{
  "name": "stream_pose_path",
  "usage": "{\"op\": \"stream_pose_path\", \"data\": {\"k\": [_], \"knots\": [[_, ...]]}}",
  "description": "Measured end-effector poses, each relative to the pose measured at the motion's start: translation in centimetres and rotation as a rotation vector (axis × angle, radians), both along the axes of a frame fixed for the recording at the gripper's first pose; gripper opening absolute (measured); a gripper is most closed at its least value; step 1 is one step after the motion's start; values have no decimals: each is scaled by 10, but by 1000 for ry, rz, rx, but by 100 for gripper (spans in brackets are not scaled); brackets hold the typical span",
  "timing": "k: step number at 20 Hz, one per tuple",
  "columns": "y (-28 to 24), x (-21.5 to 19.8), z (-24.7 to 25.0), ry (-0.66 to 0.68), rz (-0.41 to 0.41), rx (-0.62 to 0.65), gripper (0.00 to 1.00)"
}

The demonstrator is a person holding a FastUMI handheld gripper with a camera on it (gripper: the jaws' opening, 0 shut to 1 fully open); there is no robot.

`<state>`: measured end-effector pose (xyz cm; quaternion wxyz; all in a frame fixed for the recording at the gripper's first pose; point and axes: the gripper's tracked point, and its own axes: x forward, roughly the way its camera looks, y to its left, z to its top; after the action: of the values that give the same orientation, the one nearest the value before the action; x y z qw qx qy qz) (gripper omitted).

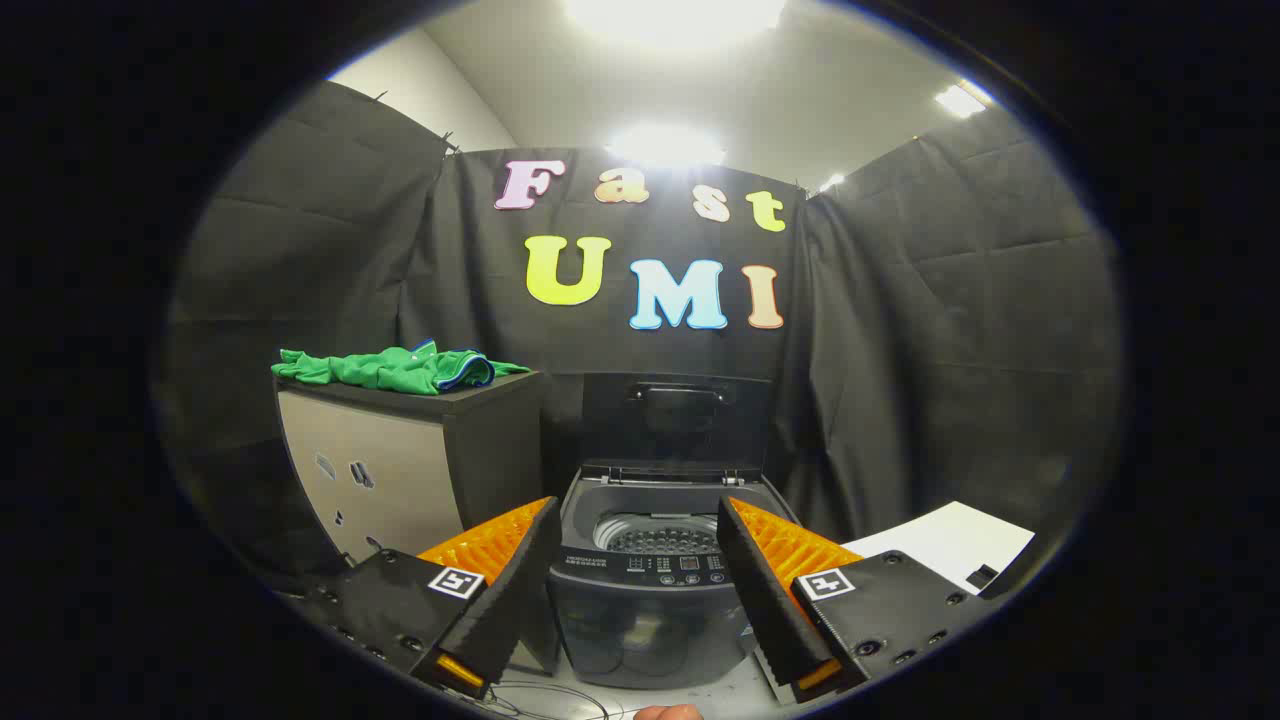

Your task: Put the clothes into the washing machine and then close the washing machine lid.

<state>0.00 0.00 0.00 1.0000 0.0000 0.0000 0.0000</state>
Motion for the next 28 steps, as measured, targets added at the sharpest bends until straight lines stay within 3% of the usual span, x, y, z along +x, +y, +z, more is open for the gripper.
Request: {"op": "stream_pose_path", "data": {"k": [28], "knots": [[7, 22, 3, 42, 17, -3, 98]]}}
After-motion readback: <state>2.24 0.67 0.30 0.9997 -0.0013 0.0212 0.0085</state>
